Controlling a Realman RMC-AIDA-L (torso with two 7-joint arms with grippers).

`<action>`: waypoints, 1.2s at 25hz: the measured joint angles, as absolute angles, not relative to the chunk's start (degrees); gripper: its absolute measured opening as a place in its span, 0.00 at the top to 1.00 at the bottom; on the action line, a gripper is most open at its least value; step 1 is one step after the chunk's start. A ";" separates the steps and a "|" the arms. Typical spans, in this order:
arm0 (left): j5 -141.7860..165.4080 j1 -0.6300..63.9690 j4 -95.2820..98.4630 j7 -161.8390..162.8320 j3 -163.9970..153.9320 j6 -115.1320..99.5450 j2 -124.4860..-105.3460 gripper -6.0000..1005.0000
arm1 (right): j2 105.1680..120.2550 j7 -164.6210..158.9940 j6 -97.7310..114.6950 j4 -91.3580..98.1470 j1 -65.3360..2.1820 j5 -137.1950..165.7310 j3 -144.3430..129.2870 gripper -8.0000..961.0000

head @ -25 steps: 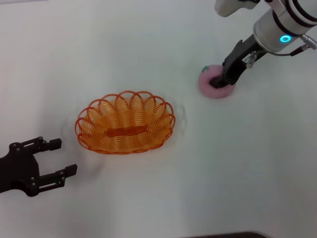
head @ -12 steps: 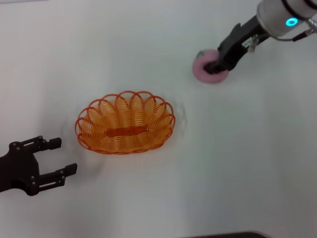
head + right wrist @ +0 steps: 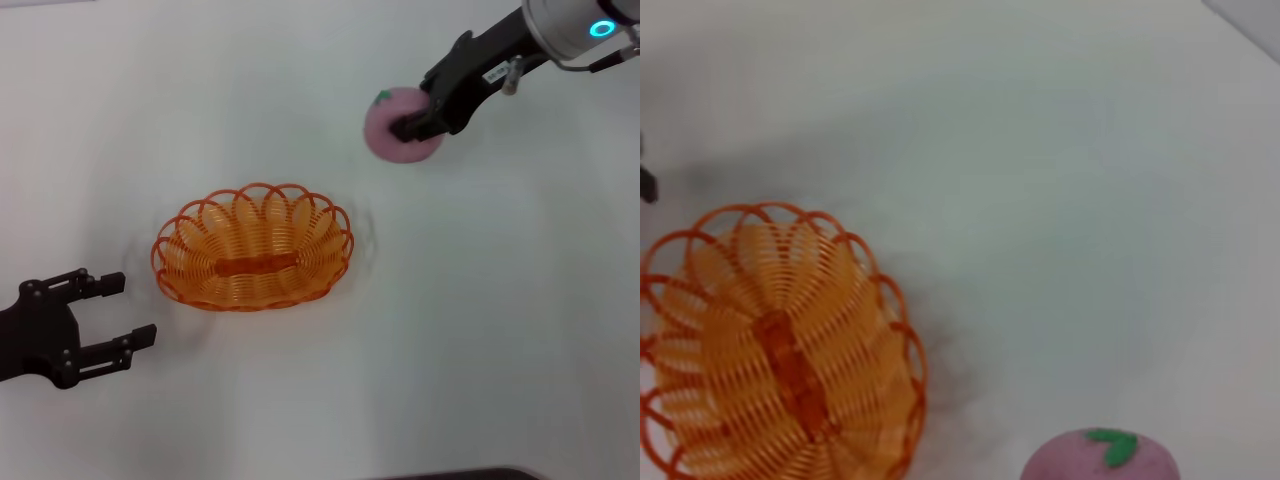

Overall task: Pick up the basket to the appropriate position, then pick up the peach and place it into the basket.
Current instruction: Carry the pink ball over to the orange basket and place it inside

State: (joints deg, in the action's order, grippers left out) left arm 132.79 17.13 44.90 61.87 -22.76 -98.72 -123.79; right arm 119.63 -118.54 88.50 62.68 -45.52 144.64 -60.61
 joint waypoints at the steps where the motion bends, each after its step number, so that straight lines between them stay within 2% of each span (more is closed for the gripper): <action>1: 132.78 17.16 44.90 61.87 -22.76 -98.72 -123.78 0.25 | 119.68 -118.42 88.77 62.68 -45.59 143.87 -60.85 0.65; 16: 132.57 17.23 45.20 61.87 -22.41 -98.92 -123.66 0.25 | 120.28 -118.69 84.53 61.45 -46.98 128.08 -79.42 0.65; 30: 132.49 17.22 45.70 61.87 -22.53 -98.88 -123.66 0.25 | 120.32 -118.15 77.82 52.99 -50.32 125.26 -86.77 0.64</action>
State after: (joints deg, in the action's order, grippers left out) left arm 132.49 17.22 45.70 61.87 -22.53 -98.88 -123.66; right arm 120.32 -118.15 77.82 52.99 -50.32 125.26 -86.77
